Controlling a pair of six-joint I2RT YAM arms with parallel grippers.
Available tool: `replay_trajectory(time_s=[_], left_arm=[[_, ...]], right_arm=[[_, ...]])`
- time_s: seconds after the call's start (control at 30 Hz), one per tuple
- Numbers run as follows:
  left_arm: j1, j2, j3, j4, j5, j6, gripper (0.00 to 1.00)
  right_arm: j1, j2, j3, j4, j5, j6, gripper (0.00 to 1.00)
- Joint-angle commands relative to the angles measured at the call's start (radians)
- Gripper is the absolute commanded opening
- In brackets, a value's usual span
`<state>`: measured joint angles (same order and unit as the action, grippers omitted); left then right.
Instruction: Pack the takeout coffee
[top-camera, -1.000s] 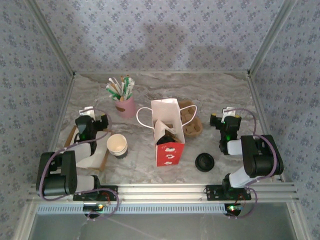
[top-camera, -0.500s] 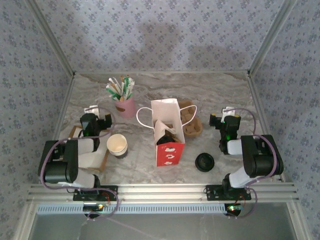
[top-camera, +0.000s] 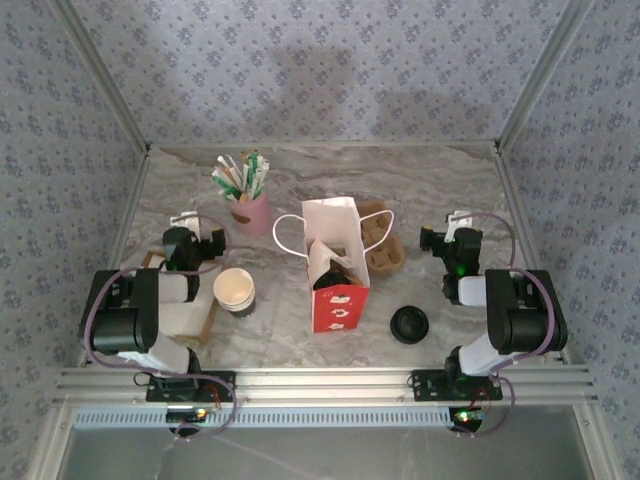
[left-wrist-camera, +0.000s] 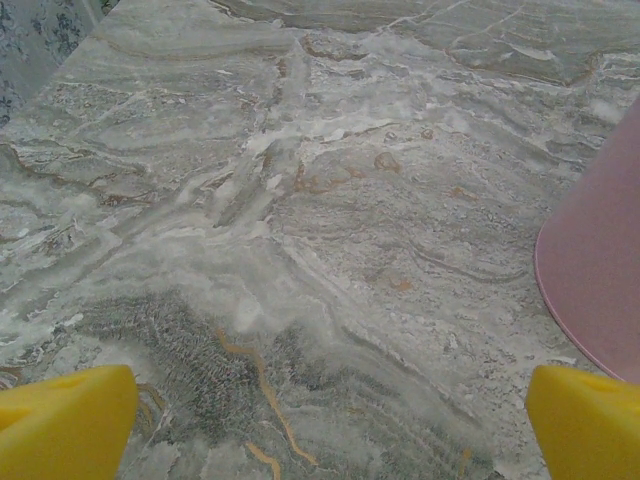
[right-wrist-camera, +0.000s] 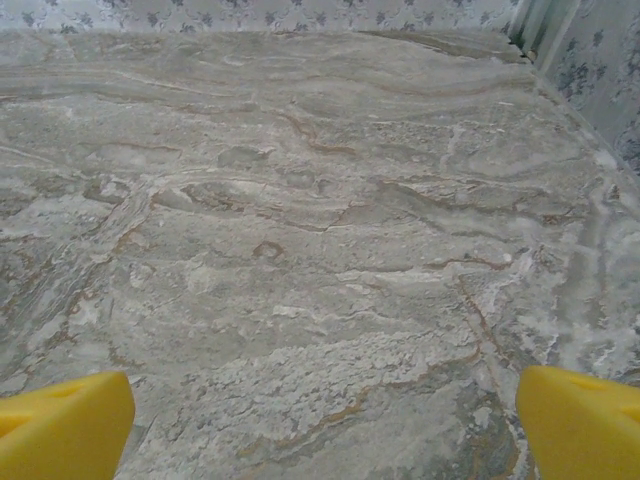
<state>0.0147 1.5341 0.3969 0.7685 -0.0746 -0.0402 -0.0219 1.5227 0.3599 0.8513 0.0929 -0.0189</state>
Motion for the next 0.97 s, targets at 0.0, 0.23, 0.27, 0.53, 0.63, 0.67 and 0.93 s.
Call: replay_trajectory(time_s=[0.0,0.23,0.27,0.53,0.63,0.67,0.93], left_arm=[[-0.004,0.003,0.018,0.048,0.014,0.016,1.0],[-0.003,0.004,0.016,0.049,0.012,0.014,0.99],[-0.004,0.004,0.016,0.049,0.013,0.015,1.0],[-0.004,0.004,0.016,0.05,0.015,0.015,0.99],[-0.004,0.004,0.015,0.051,0.014,0.014,0.99],[-0.003,0.003,0.016,0.049,0.013,0.014,0.99],[-0.003,0.004,0.016,0.049,0.014,0.015,1.0]], right_arm=[[-0.003,0.003,0.021,-0.012,-0.022,0.004,1.0],[-0.003,0.002,0.021,-0.012,-0.022,0.004,1.0],[-0.004,0.002,0.021,-0.012,-0.024,0.004,1.0],[0.0,0.004,0.024,-0.018,-0.042,-0.006,1.0],[-0.001,0.003,0.025,-0.018,-0.048,-0.007,1.0],[-0.002,0.004,0.025,-0.019,-0.047,-0.007,1.0],[-0.004,0.004,0.025,-0.021,-0.052,-0.006,1.0]])
